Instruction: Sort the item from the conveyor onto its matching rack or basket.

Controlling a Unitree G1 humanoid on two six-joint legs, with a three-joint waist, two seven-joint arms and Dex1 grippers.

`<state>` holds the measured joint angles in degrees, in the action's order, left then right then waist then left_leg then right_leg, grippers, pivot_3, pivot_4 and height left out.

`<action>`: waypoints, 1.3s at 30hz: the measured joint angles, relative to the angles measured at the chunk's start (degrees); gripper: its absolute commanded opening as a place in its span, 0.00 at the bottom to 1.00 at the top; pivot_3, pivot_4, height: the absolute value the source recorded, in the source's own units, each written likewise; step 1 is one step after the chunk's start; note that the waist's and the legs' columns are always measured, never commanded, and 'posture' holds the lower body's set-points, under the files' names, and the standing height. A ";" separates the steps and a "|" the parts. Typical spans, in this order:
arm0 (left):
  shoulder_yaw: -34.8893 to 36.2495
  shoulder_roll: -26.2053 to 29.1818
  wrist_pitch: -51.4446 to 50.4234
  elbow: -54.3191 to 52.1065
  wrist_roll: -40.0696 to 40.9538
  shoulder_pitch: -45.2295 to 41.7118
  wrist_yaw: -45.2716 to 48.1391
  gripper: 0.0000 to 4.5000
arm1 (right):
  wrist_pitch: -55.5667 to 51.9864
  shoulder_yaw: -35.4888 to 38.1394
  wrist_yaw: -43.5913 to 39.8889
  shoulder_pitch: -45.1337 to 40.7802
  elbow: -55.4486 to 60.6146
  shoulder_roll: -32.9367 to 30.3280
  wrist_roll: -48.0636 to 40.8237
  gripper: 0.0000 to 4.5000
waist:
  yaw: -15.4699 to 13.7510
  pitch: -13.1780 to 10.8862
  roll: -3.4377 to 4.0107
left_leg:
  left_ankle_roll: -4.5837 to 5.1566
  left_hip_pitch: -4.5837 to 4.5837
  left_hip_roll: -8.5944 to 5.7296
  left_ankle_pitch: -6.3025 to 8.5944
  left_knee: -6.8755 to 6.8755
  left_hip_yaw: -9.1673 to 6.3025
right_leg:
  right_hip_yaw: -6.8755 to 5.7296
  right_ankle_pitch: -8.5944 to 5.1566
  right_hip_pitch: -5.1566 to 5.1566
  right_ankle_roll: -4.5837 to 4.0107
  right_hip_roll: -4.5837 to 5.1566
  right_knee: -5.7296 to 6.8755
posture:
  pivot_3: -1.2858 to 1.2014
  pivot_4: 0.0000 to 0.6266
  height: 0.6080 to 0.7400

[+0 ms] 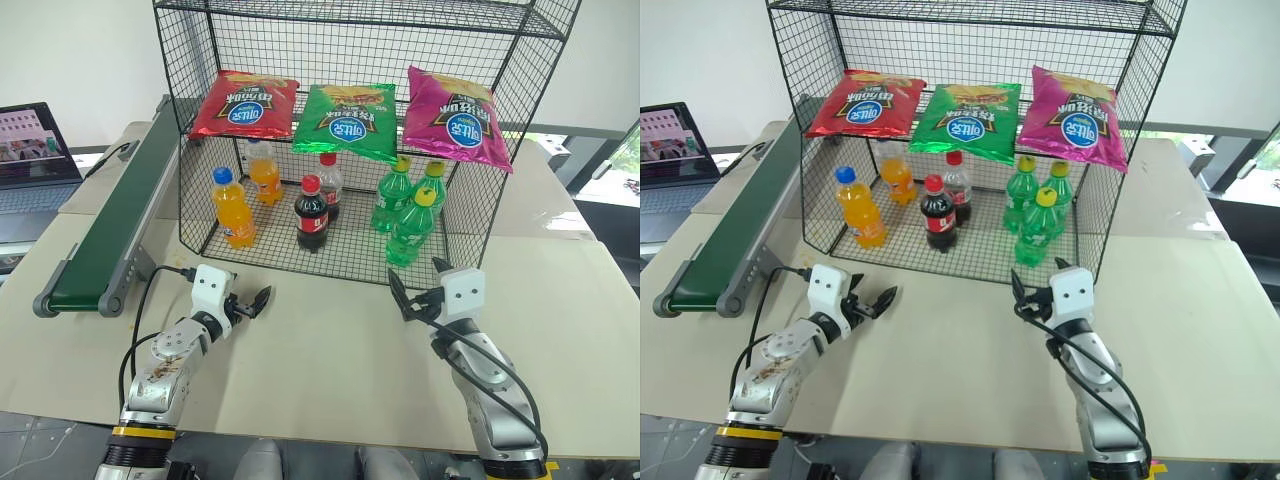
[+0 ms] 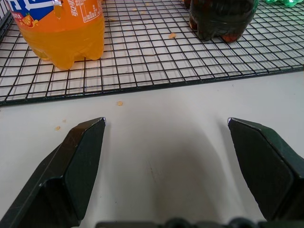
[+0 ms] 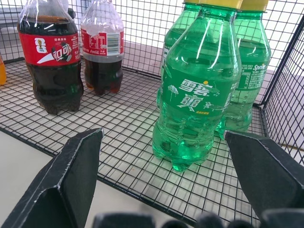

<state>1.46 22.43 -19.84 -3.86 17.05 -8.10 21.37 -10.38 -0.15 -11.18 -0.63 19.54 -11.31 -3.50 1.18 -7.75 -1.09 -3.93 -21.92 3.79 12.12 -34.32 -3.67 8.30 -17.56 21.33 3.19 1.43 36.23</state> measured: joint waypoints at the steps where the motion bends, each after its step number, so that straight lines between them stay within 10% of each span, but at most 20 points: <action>1: 0.00 0.00 0.00 0.00 0.00 0.00 0.00 0.97 | 0.00 0.00 0.00 0.00 0.00 0.00 0.00 1.00 | 0.00 0.00 0.00 | 0.00 0.00 0.00 0.00 0.00 0.00 | 0.00 0.00 0.00 0.00 0.00 0.00 | 0.52 0.24 1.00; 39: 4.09 -1.07 3.42 -3.65 -3.46 2.14 1.90 0.97 | -0.05 -0.62 -2.42 -0.69 0.78 0.31 -0.04 1.00 | -0.03 0.02 0.02 | 0.05 0.01 0.00 0.03 -0.19 -0.02 | -0.01 0.00 -0.05 0.00 -0.01 0.12 | 0.52 0.24 1.00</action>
<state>5.55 21.37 -16.42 -7.51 13.59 -5.95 23.27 -10.43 -0.78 -13.61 -1.32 20.33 -11.00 -3.55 1.15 -7.73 -1.06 -3.88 -21.91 3.79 12.15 -34.51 -3.69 8.29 -17.56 21.28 3.19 1.43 36.35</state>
